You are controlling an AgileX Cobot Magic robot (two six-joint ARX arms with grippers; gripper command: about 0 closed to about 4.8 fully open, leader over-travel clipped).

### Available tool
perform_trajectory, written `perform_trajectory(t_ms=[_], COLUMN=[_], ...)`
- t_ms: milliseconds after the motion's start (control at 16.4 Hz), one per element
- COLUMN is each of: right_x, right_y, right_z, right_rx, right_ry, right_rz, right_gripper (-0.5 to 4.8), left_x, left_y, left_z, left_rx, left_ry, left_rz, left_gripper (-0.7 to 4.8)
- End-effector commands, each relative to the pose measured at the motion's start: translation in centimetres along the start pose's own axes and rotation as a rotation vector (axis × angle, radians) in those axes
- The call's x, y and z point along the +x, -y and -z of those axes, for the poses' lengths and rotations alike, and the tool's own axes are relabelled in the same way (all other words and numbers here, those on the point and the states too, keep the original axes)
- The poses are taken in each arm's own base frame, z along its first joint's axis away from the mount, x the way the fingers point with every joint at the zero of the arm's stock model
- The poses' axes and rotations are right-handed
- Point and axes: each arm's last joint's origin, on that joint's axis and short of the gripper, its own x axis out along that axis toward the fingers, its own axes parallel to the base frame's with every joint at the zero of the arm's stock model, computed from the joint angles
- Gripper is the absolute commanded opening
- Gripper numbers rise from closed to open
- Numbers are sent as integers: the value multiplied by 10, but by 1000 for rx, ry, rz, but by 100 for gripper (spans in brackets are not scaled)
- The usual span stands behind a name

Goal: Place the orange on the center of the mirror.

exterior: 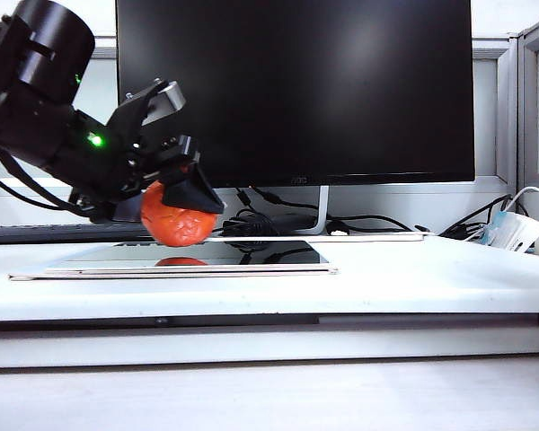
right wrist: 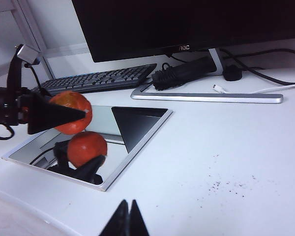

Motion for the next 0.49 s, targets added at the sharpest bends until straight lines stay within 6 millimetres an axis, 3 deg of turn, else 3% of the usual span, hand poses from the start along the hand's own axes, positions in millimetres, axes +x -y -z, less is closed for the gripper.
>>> perform_trajectory(t_ms=[61, 488], right_x=[0, 0], right_y=[0, 0], right_z=[1, 1], right_rx=[-7, -7], right_ry=[9, 9], right_rz=[-1, -1], right_gripper=[-1, -1], left_x=[2, 11], left_y=[-1, 4], left_z=[-3, 7], left_rx=[-3, -17], left_ry=[39, -6], left_rz=[8, 87], left_gripper=[272, 276])
